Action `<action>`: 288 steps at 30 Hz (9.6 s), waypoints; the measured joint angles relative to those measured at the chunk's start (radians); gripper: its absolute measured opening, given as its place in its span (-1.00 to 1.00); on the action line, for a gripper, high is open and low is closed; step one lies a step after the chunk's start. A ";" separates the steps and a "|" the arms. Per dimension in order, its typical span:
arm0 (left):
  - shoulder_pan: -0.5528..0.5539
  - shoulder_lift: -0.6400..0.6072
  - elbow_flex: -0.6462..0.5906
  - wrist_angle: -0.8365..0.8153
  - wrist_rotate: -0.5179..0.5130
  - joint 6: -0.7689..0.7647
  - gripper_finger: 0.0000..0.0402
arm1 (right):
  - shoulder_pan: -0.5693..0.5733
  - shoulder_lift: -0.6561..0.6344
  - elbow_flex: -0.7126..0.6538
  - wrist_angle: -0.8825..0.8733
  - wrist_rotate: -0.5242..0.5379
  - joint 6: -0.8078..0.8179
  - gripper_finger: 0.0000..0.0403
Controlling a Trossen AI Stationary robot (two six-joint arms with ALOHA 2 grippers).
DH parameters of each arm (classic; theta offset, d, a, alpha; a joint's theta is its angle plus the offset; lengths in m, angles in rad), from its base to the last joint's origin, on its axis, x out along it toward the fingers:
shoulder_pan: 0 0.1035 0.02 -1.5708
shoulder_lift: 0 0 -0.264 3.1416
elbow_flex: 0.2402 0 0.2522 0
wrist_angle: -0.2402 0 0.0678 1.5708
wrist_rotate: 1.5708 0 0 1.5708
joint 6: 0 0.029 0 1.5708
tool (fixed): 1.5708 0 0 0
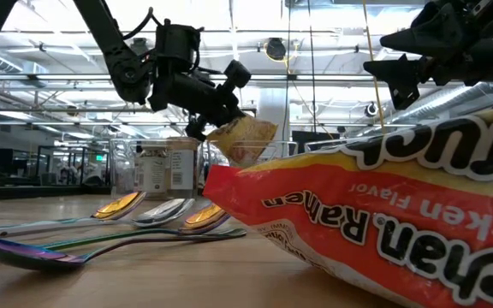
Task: Pick & Place Food Item
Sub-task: Put the yellow noodle pack into the middle transparent bin, then put the right blue spoon into the right transparent bin
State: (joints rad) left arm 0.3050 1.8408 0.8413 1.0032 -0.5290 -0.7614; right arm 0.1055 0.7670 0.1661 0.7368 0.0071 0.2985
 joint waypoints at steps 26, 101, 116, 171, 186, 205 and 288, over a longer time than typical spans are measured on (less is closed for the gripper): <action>0.044 0.138 0.101 0.064 0.099 0.025 -0.97 | -0.001 0.000 0.000 0.000 -0.002 -0.001 -0.03; -0.312 -0.706 -0.367 -0.713 0.687 0.313 0.39 | 0.000 0.000 0.000 -0.007 0.012 0.005 -0.03; -0.587 -0.440 -0.396 -0.627 0.649 0.171 0.38 | 0.000 0.000 0.000 -0.009 0.019 0.004 -0.03; -0.423 -0.404 -0.208 -0.433 0.631 0.591 -0.94 | 0.000 0.000 0.000 -0.006 0.043 0.004 -0.03; -0.303 -0.165 0.287 -0.772 0.678 0.979 -0.91 | 0.014 0.273 0.144 0.105 0.127 0.031 -0.03; -0.293 -0.093 0.372 -0.820 0.685 0.995 -0.90 | 0.014 0.611 0.298 0.219 0.122 0.011 -0.16; -0.270 -0.431 -0.006 -0.934 0.310 0.635 0.56 | -0.496 -0.048 0.365 -0.773 0.549 -0.131 -1.00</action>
State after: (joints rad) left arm 0.0345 1.4097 0.8349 0.0692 -0.2192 -0.1265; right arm -0.3908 0.7192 0.5308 -0.0358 0.5562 0.1679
